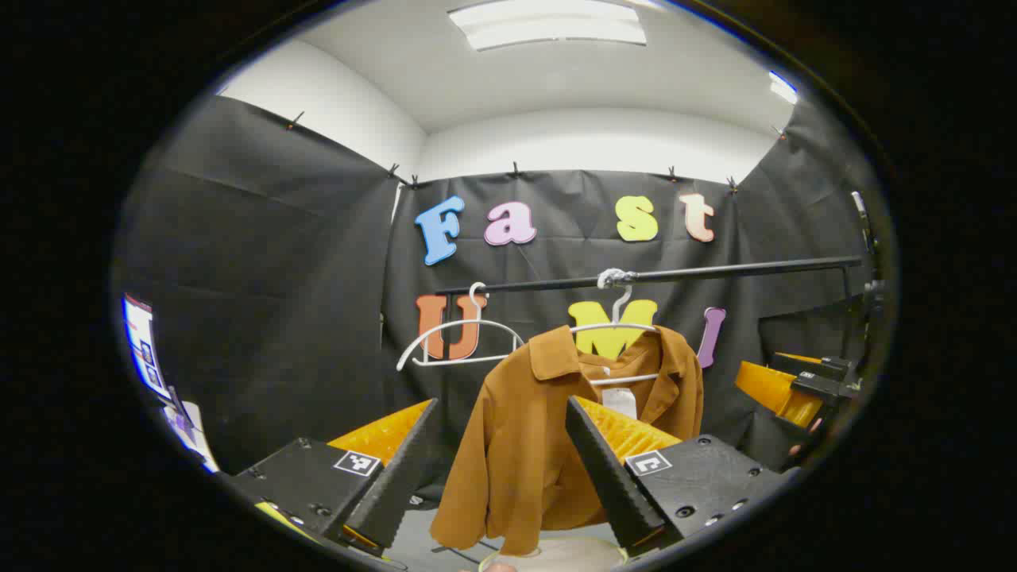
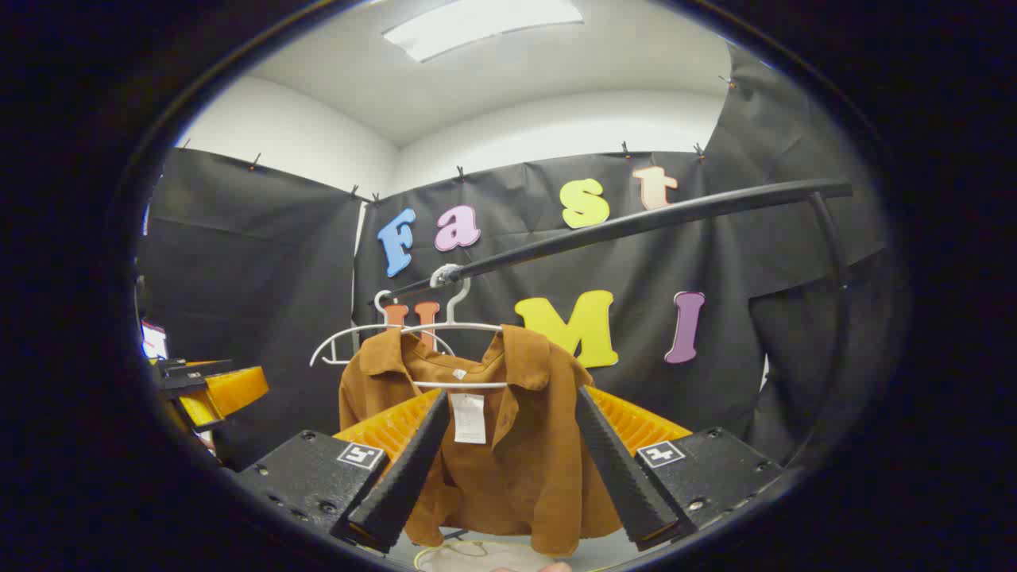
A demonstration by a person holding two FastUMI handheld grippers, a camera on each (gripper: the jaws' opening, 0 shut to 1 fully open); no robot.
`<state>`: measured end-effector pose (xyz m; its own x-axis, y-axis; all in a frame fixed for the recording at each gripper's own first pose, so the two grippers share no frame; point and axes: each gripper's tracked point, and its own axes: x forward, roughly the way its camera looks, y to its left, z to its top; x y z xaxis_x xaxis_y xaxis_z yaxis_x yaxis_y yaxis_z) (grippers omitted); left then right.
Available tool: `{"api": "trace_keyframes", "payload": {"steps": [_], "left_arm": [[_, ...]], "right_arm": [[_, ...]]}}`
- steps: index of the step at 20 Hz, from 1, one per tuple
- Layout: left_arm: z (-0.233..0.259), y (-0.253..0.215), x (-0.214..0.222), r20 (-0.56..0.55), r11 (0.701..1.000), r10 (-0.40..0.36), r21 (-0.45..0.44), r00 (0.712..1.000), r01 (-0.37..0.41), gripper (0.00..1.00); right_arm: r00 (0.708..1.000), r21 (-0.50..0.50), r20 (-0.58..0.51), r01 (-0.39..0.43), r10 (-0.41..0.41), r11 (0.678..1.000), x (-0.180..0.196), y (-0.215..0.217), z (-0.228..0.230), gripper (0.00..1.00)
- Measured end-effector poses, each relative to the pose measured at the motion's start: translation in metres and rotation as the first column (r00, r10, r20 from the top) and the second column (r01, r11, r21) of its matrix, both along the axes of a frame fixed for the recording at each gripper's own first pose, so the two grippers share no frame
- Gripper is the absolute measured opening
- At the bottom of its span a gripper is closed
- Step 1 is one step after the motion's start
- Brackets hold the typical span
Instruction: Grasp the clothes on the hanger with both hands and then place them into the laundry hamper below.
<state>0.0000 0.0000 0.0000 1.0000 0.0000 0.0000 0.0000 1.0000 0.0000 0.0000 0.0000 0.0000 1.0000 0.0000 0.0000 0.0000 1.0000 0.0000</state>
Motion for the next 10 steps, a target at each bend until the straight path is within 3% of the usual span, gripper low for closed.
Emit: {"api": "trace_keyframes", "payload": {"steps": [10], "left_arm": [[-0.002,-0.023,0.015,0.0,1.0,-0.025,0.001,1.0,0.025,1.0]], "right_arm": [[0.998,-0.011,-0.048,0.029,-0.029,1.0,0.01,-0.026,-0.015,1.0]]}}
